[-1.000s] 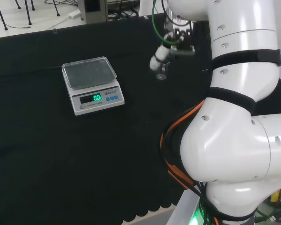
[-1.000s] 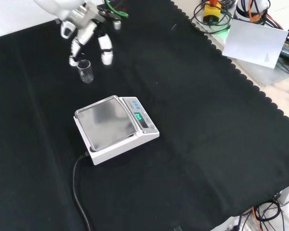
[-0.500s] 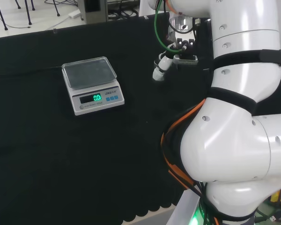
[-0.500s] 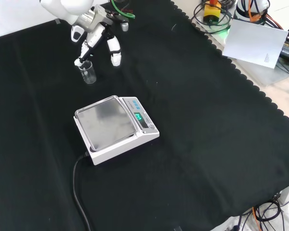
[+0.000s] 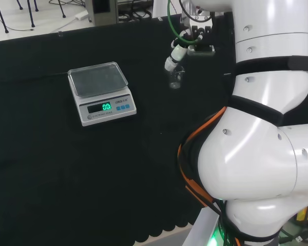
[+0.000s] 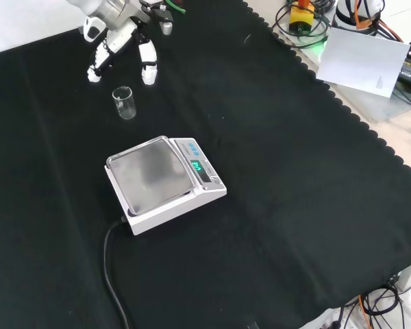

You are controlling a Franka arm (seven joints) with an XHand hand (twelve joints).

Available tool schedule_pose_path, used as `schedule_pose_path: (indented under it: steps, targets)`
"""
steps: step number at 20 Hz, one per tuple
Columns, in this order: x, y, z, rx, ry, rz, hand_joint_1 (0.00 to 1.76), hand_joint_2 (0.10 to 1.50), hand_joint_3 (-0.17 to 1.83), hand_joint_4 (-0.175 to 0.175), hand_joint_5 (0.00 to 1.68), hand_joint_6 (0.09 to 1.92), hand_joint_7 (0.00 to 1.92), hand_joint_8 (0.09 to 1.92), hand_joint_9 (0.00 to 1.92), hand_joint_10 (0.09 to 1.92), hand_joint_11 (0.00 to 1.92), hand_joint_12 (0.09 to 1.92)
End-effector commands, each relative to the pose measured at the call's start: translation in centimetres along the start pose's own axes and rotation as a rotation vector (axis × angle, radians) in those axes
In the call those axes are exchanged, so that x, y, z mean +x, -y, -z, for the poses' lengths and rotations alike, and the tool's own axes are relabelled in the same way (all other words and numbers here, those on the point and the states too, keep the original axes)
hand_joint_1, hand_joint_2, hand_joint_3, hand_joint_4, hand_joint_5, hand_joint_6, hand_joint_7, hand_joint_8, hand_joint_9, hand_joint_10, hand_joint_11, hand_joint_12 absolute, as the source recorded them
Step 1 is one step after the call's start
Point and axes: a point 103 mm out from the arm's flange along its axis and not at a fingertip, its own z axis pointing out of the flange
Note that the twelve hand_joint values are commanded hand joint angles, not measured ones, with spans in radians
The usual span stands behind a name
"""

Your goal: Pick up the beaker.

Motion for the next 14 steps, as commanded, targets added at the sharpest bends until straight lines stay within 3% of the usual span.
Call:
schedule_pose_path:
  steps: [1,6,11,14]
  targets:
    - [0.1,-0.7,-0.6,0.014,0.008,0.004,0.78,0.56,0.38,0.06,0.0,0.09,0.03,0.09,0.0,0.65,0.02,1.52]
    - [0.0,-2.9,-1.2,0.104,0.001,0.003,0.8,0.56,0.39,0.044,0.09,0.09,0.08,0.09,0.01,0.77,0.07,1.51]
    - [0.1,-5.0,-2.3,0.184,0.017,-0.013,0.83,0.53,0.46,0.044,0.1,0.09,0.01,0.36,0.04,0.87,0.13,1.5]
    - [0.4,-6.1,-3.4,0.223,0.015,-0.015,0.84,0.53,0.46,0.063,0.03,0.09,0.0,0.22,0.01,0.81,0.14,1.49]
